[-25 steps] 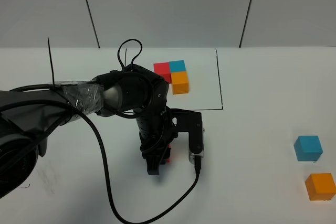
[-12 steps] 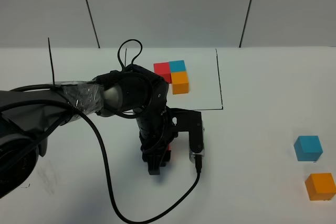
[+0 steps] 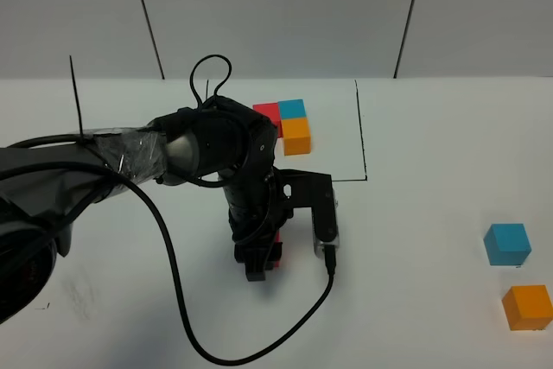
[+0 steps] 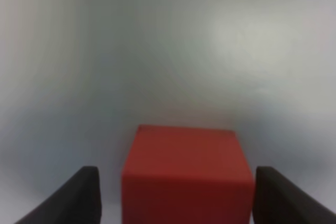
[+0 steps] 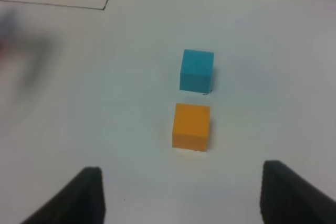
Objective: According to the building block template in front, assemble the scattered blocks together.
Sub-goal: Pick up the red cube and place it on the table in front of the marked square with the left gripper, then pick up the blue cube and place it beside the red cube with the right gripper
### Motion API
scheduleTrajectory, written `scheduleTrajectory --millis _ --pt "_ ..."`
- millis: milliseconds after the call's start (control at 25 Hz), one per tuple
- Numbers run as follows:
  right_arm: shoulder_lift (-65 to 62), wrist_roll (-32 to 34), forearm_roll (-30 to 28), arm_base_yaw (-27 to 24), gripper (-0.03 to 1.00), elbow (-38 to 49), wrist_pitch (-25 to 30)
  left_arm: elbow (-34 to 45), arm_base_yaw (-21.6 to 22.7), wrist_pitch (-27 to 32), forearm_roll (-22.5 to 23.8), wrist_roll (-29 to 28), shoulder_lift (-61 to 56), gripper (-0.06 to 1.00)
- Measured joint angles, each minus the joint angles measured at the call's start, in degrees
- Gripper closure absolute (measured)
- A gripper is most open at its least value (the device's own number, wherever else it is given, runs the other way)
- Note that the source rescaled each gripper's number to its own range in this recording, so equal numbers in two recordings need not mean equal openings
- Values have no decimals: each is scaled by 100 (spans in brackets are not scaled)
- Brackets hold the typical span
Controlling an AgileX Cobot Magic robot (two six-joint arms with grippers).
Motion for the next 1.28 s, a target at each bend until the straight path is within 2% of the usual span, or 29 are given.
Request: scheduleTrajectory --millis 240,440,520,920,1080,1280 --pt "0 0 0 0 63 0 0 -721 0 1134 275 -459 -42 -6" --pt "0 0 0 0 63 0 0 -1389 0 2059 235 -586 -47 -6" --pt "0 0 0 0 63 0 0 -1585 0 2060 207 -765 -54 -6" --pt "0 0 0 0 63 0 0 -1730 0 2064 318 -2741 -433 -3" --pt "0 0 0 0 63 0 0 -1730 0 2064 612 -3417 -577 -3" --pt "0 0 0 0 63 0 0 -1730 52 2064 1243 -4356 -726 -3"
